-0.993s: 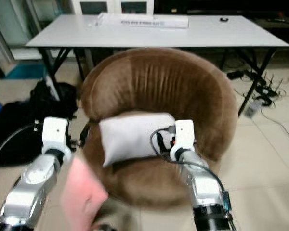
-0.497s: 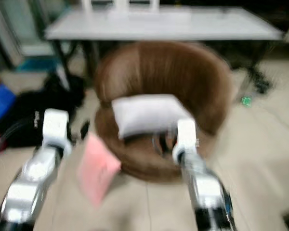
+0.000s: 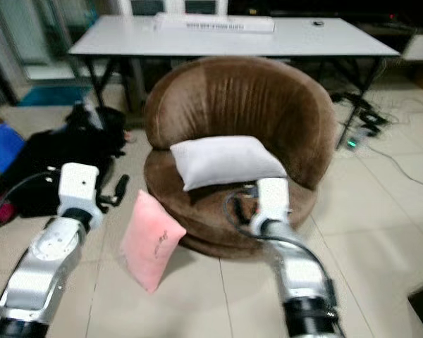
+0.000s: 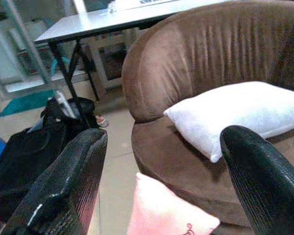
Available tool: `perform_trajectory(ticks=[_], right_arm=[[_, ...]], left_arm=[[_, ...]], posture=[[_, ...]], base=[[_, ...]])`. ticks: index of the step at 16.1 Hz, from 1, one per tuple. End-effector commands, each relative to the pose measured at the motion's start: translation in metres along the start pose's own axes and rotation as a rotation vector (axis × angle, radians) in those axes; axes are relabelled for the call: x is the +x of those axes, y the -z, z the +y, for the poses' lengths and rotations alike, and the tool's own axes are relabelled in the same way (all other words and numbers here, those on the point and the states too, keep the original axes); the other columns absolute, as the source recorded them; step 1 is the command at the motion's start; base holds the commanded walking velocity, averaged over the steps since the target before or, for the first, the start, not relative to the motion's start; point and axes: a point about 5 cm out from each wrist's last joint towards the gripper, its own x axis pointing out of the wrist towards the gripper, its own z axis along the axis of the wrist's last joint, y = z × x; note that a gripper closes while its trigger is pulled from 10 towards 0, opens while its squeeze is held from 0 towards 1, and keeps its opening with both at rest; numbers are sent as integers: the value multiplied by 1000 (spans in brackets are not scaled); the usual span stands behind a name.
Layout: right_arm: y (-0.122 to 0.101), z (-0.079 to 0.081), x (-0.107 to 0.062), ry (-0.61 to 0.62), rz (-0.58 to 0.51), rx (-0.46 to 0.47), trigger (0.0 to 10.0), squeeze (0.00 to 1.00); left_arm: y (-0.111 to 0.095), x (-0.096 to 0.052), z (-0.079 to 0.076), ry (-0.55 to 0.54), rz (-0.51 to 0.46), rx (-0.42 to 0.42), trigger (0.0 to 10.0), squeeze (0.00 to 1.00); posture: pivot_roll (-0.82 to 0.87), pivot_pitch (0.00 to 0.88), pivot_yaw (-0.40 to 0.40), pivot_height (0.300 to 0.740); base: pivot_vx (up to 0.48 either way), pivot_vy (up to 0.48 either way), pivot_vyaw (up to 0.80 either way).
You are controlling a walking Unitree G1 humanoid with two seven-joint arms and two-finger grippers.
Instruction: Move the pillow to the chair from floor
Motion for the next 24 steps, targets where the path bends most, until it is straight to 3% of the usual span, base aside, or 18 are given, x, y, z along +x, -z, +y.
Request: perform_trajectory(ticks=[1, 14, 18, 24], right_arm=[[-4, -7, 0, 19, -17, -2, 10000, 0], [1, -6, 0, 23, -5, 9, 10000, 0], [3, -8, -2, 28, -2, 15, 10000, 0], [5, -6, -2, 20, 2, 13, 10000, 0]], left_arm=[[-6, 3, -2, 8, -22, 7, 10000, 0], [-4, 1, 0, 11, -7, 25, 10000, 0], [-3, 2, -3, 25, -3, 30, 10000, 0], [-2, 1, -3, 33, 0, 35, 10000, 0]], posture=[[94, 0, 15, 740], [94, 0, 20, 740], [86, 0, 30, 740], [85, 0, 30, 740]], base=[[0, 480, -513], [0, 480, -564], [0, 480, 0], [0, 480, -800]])
